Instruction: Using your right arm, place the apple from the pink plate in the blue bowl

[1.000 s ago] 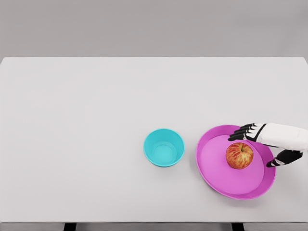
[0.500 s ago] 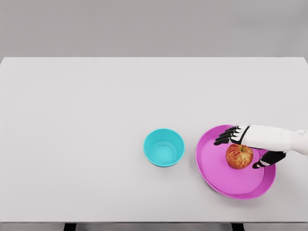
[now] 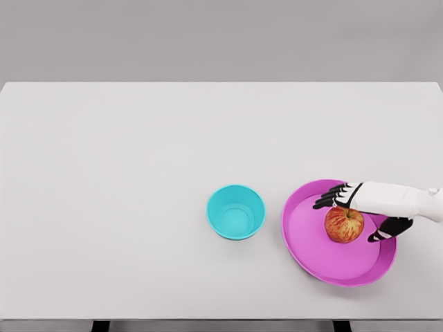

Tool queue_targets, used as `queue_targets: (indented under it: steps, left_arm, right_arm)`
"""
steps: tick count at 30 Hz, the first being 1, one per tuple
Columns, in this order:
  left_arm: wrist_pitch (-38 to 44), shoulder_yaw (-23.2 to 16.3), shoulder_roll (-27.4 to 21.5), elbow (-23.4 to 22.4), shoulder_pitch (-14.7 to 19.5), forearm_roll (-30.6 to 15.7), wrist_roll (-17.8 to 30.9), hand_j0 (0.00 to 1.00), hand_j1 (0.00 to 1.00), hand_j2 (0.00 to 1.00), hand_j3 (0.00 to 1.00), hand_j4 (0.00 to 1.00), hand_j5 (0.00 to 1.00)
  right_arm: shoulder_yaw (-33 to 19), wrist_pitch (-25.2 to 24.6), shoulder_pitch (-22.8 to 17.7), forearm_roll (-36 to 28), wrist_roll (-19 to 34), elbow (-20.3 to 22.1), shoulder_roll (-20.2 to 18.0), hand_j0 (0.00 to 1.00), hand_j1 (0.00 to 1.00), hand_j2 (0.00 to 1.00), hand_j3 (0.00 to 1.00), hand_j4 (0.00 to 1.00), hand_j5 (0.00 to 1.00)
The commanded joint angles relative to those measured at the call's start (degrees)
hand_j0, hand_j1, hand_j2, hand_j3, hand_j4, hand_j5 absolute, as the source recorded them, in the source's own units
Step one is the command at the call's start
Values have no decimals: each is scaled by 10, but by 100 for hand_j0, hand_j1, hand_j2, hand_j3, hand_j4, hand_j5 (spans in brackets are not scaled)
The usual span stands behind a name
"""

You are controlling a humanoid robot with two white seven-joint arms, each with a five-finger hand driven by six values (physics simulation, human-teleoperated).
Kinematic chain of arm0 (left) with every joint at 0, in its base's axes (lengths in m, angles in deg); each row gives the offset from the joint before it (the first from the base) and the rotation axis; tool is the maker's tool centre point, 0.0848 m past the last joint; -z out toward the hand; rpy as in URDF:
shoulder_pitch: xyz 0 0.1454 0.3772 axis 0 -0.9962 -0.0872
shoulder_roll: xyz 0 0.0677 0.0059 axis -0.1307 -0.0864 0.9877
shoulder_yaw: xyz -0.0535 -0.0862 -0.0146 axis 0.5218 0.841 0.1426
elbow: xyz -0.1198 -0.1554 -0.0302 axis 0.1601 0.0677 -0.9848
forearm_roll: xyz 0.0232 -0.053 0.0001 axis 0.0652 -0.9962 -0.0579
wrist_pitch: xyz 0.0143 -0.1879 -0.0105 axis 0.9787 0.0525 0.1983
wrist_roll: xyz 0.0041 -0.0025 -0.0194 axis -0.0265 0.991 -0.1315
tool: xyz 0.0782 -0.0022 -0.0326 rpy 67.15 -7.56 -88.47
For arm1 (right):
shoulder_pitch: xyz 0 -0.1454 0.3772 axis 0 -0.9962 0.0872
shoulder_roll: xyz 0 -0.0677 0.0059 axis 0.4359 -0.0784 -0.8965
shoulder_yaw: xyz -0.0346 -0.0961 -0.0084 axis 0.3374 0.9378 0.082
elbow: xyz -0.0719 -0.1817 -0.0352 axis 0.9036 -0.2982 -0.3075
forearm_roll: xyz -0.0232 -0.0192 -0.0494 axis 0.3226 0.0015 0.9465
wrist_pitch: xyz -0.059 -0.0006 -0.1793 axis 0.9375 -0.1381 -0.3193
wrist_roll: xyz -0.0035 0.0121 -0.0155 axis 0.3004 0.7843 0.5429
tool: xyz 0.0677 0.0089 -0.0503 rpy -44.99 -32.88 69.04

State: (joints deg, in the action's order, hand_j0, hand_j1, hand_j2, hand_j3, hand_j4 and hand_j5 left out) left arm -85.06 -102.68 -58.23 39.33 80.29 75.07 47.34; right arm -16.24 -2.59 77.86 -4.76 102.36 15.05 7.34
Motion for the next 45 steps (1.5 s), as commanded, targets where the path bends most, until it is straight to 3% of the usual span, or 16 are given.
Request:
queue_targets:
  steps: [1,4,8,9,10,15,17,21,25,30,33,41,45]
  left_arm:
    - [0,0,0,0,0,0,0,100,100,100,100,100,100]
    - [0,0,0,1,0,0,0,100,100,100,100,100,100]
    - [0,0,0,0,0,0,0,100,100,100,100,100,100]
    - [0,0,0,0,0,0,0,100,100,100,100,100,100]
    - [0,0,0,1,0,0,0,100,100,100,100,100,100]
    - [0,0,0,1,0,1,0,100,100,100,100,100,100]
    - [0,0,0,1,0,0,0,100,100,100,100,100,100]
    - [0,0,0,1,0,0,0,100,100,100,100,100,100]
    - [0,0,0,1,0,0,0,100,100,100,100,100,100]
    - [0,-1,0,1,0,0,0,100,100,100,100,100,100]
    - [0,0,0,1,0,0,0,100,100,100,100,100,100]
    - [0,0,0,1,0,0,0,100,100,100,100,100,100]
    - [0,0,0,0,0,0,0,100,100,100,100,100,100]
  right_arm:
    - [3,-1,1,6,0,-4,8,100,100,100,100,100,100]
    - [3,-1,2,6,0,-4,11,98,98,98,98,98,98]
    - [2,-1,1,2,0,-3,11,73,73,73,73,73,73]
    - [-1,-1,1,-24,0,-3,11,34,34,34,34,34,34]
    - [-4,-1,2,-78,0,-2,11,16,16,16,16,16,16]
    - [-5,-1,4,-77,0,1,11,16,16,16,16,16,16]
    - [-4,-1,27,-77,0,11,18,16,16,16,16,16,16]
    - [-2,-1,60,-77,0,17,51,15,15,15,15,15,15]
    - [3,-1,97,-76,0,18,109,15,15,15,15,15,15]
    - [55,-1,149,-75,0,18,157,15,15,15,15,15,15]
    - [70,-1,161,-60,0,18,197,16,16,16,16,16,16]
    - [95,-1,187,-54,0,16,212,16,16,16,16,16,16]
    - [94,-1,189,-31,0,17,221,42,42,42,42,42,42]
